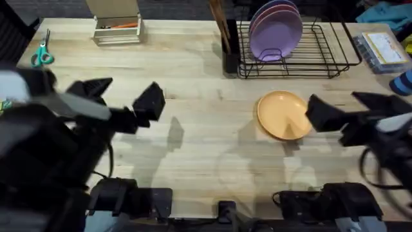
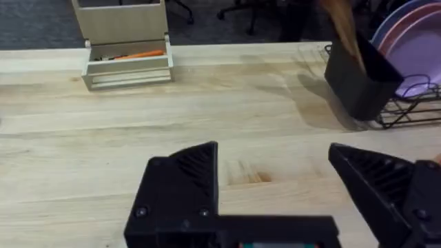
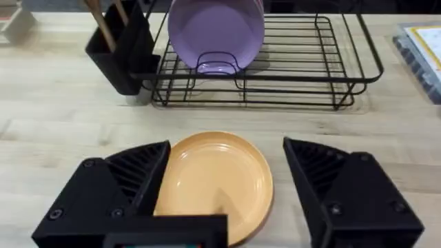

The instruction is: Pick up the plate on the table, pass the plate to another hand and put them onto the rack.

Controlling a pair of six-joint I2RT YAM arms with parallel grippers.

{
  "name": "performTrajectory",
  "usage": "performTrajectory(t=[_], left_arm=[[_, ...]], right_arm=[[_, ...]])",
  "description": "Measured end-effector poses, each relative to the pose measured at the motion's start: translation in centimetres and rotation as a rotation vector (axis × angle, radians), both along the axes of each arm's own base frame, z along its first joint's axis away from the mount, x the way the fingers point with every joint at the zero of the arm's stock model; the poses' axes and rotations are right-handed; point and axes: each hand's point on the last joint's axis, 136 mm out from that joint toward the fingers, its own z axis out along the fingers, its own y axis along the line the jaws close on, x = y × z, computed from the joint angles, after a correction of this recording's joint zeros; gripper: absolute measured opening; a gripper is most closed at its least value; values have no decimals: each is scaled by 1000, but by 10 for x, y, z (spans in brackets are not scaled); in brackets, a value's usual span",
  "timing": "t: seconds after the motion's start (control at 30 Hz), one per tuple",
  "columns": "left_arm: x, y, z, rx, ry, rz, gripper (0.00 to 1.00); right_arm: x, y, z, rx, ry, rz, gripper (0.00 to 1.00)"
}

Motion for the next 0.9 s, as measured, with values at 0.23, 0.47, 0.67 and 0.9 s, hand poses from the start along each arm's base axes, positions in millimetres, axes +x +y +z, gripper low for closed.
performTrajectory(t=[0.23,0.47,0.67,0.9], left_arm=[[21,-4,44,-7,117,-22,993],[45,-12,73,-24,231,-65,993],[68,-15,75,-33,299,-79,993],[80,-16,53,-39,384,-84,993]], right_arm=[[4,1,51,2,117,6,997],[17,2,88,3,196,10,996],[34,2,96,-6,233,17,997],[42,3,85,-20,280,25,997]])
